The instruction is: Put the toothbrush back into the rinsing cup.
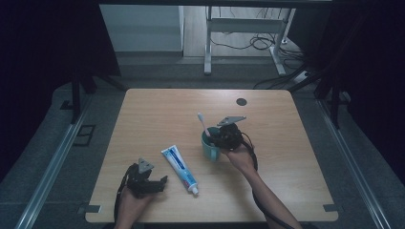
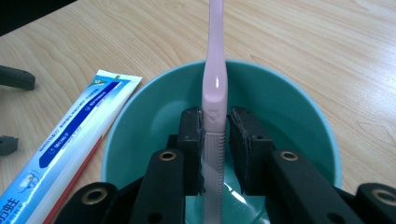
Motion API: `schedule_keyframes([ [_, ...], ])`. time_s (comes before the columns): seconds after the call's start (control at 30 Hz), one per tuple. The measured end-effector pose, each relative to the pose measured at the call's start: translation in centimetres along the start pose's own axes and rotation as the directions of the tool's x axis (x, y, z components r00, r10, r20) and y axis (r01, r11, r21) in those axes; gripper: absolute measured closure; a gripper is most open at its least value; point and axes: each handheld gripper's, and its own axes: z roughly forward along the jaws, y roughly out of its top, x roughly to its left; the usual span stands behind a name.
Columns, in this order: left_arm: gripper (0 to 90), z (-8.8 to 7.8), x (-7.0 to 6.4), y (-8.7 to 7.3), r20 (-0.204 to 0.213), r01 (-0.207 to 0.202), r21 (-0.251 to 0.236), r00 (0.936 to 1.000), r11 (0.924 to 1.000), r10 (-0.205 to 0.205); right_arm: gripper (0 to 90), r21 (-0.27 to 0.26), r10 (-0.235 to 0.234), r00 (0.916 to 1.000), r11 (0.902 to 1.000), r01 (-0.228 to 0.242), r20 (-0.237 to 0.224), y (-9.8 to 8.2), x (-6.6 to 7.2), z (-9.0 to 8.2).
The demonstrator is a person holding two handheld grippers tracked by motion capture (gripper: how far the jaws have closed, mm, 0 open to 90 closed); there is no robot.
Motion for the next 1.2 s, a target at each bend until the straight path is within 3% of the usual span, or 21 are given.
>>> schedule_keyframes([
  [0.57, 11.3, 0.0, 0.0, 0.0, 0.000, -0.005, 0.000, 1.0000, 1.0000, 0.005, 56.5, -0.036, -0.028, 0.9996, 0.9989, 0.028, 0.000, 0.7, 0.3, -1.5],
  [1.2, 11.3, 0.0, 0.0, 0.0, 0.000, -0.006, 0.000, 1.0000, 1.0000, 0.006, 40.5, -0.025, -0.061, 0.9981, 0.9979, 0.060, -0.008, 1.2, 0.7, -3.5],
])
